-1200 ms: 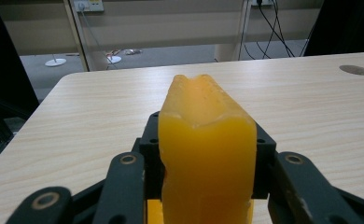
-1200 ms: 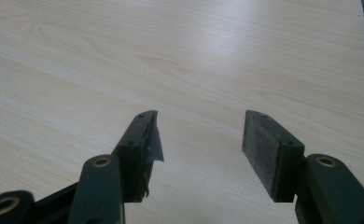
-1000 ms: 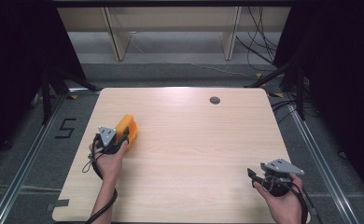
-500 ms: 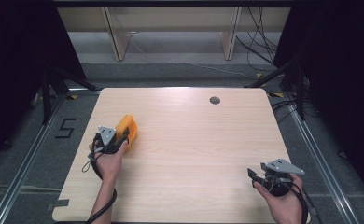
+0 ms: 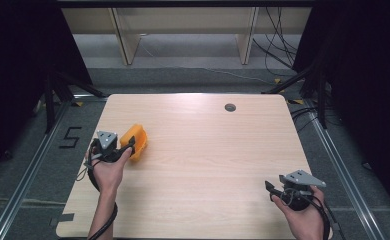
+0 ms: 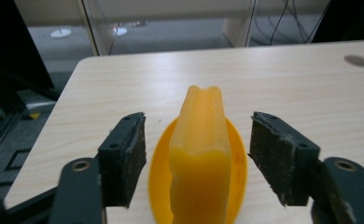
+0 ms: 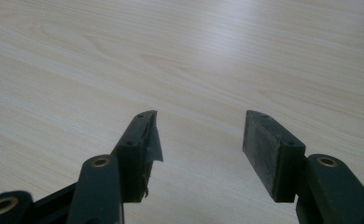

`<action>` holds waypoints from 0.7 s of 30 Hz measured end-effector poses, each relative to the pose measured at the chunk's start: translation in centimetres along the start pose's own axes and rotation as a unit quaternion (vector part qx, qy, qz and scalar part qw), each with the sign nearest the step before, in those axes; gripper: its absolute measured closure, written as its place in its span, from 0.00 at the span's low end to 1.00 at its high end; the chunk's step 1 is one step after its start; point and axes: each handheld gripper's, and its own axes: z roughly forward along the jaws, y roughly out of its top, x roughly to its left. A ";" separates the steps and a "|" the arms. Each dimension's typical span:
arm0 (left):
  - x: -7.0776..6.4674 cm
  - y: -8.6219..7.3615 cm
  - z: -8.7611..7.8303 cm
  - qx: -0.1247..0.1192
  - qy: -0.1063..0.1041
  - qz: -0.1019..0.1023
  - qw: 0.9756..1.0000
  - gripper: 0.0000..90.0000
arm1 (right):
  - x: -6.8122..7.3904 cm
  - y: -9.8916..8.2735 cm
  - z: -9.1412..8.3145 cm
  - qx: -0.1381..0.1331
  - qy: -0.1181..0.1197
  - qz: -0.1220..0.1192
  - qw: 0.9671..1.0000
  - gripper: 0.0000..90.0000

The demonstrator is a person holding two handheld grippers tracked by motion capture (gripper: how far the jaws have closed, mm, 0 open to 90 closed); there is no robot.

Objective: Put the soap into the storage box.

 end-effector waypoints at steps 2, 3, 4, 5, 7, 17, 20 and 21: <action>-0.4 0.9 -0.9 0.013 0.015 0.014 1.000 0.36 | 0.1 0.0 0.0 0.002 0.002 0.003 1.000 0.50; -0.4 0.9 -0.9 0.013 0.015 0.014 1.000 0.36 | 0.1 0.0 0.0 0.002 0.002 0.003 1.000 0.50; -0.5 1.2 -1.2 0.012 0.023 0.019 0.999 0.35 | 0.1 0.0 -0.1 0.002 0.004 0.004 1.000 0.50; -0.7 1.6 -1.6 0.015 0.030 0.022 0.999 0.35 | 0.1 0.0 -0.1 0.002 0.004 0.004 1.000 0.50; -0.9 2.3 -2.4 0.028 0.034 0.024 0.999 0.35 | 0.0 0.0 -0.1 0.001 0.003 0.003 1.000 0.50; -1.9 1.9 -4.8 0.066 -0.010 0.016 0.998 0.36 | 0.0 0.0 0.0 0.001 0.001 0.000 1.000 0.50; -2.8 0.6 -5.5 0.066 -0.033 0.027 0.997 0.36 | 0.1 0.0 0.0 0.003 0.004 0.003 1.000 0.50; -3.0 0.2 -5.6 0.066 -0.040 0.025 0.997 0.36 | 0.1 0.0 0.0 0.004 0.004 0.003 1.000 0.50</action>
